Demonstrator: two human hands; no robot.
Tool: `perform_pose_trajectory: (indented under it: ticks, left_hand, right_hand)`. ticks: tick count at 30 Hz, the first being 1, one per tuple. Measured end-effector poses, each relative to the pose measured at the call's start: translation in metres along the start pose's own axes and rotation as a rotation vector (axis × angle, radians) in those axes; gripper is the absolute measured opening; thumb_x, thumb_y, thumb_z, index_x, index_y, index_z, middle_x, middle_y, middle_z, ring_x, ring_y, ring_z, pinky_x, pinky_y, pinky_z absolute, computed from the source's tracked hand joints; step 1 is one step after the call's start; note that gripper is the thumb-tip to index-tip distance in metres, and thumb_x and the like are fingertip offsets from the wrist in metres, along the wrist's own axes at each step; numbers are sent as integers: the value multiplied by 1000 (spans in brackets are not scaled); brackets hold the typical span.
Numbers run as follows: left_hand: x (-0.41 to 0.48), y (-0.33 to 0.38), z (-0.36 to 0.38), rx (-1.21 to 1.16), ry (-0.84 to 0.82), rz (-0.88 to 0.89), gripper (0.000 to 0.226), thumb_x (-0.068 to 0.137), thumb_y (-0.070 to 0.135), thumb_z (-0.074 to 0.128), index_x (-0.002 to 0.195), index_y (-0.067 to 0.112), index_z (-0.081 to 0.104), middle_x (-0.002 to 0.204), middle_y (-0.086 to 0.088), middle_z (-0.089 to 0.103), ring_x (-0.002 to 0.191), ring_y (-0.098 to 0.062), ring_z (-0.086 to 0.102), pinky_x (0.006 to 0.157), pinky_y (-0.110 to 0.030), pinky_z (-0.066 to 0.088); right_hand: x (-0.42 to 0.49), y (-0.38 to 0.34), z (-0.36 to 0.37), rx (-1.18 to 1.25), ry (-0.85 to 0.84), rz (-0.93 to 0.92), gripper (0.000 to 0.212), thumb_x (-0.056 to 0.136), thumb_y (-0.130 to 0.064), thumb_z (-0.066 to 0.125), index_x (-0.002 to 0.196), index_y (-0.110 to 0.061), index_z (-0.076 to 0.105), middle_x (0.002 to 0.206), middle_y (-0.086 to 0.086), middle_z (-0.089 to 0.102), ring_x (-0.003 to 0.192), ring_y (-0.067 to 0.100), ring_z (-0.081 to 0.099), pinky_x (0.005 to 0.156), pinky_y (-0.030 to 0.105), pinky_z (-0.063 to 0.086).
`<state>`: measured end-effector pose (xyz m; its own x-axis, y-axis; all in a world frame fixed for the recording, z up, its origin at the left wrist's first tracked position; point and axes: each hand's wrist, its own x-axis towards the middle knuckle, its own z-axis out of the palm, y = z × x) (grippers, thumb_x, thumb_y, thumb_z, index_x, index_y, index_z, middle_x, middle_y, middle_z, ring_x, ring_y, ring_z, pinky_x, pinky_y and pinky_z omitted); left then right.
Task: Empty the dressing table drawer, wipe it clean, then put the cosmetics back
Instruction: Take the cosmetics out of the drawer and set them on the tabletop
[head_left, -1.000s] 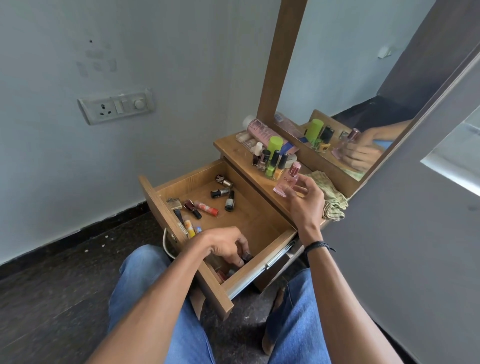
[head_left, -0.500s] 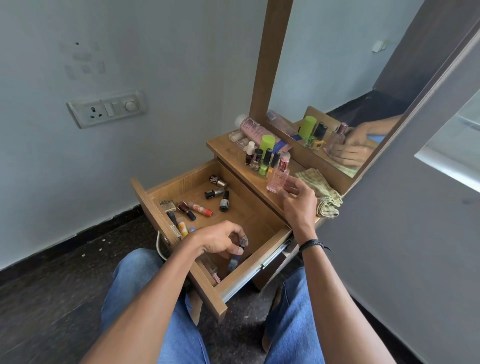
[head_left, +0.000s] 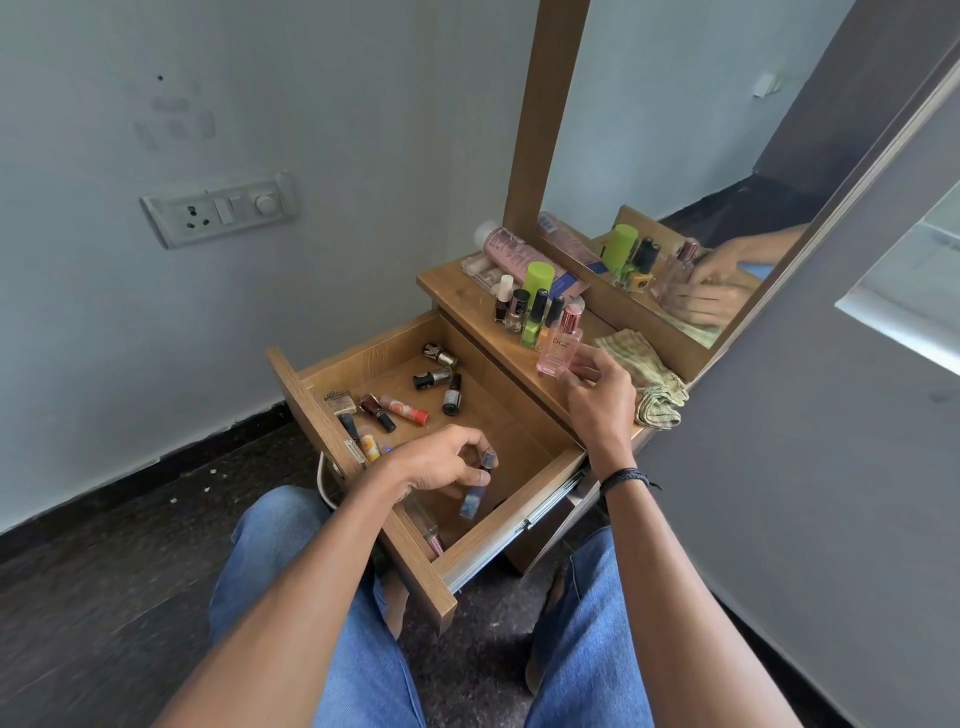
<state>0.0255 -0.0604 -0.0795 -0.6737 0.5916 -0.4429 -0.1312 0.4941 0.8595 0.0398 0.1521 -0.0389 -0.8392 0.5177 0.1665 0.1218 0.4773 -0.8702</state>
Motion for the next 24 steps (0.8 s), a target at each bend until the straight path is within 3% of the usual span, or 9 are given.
perform_pose_trajectory:
  ticks: [4,6,8,10,15,19,22,24]
  left_hand:
    - [1,3,-1,-56,65,77,16,95,1,67,107,9,63,102,-6,61,94,-18,69,82,-39,63]
    - [2,5,-2,-77,114,134,16,95,3,67,108,12,64,103,-6,62,92,-17,70,79,-36,63]
    - [4,6,-3,7,245,209,17,95,10,69,107,21,65,107,-1,65,100,-19,70,87,-41,61]
    - [6,11,-3,129,430,285,18,95,16,70,108,27,65,107,5,66,102,-16,67,90,-38,58]
    - [12,40,-4,0,787,455,21,93,13,72,112,19,67,103,4,69,94,-12,66,73,-19,56]
    - [28,67,0,-43,961,526,20,91,7,71,111,10,68,98,4,66,85,-6,60,69,-3,42]
    - [40,85,3,-13,1019,552,21,90,5,73,110,7,68,101,-2,69,88,-11,60,72,0,39]
    - [47,93,4,4,1005,558,22,91,7,73,112,7,68,104,-5,71,93,-14,64,75,-6,46]
  right_hand:
    - [3,-1,2,-28,38,33,30,93,-11,72,123,-17,71,111,-6,74,94,4,64,74,4,44]
    - [5,-2,3,-35,55,50,28,93,-13,72,121,-17,72,108,-6,74,92,3,64,70,1,40]
    - [5,-2,4,-38,67,56,27,92,-14,72,119,-18,73,105,-8,73,91,3,64,77,8,47]
    - [5,-3,5,-50,72,59,26,92,-15,73,118,-18,73,104,-8,73,90,2,64,83,17,51]
    - [6,-1,8,-69,76,37,29,89,-20,78,118,-18,72,109,-6,75,92,3,67,84,19,53]
    - [6,-1,8,-83,66,33,25,90,-22,77,114,-18,72,109,-6,75,96,6,68,84,21,51]
    - [6,0,8,-83,64,32,23,90,-22,76,112,-19,72,109,-5,76,96,7,69,85,24,53]
    - [6,0,8,-81,61,38,23,90,-23,75,113,-19,72,109,-6,75,96,6,69,82,22,51]
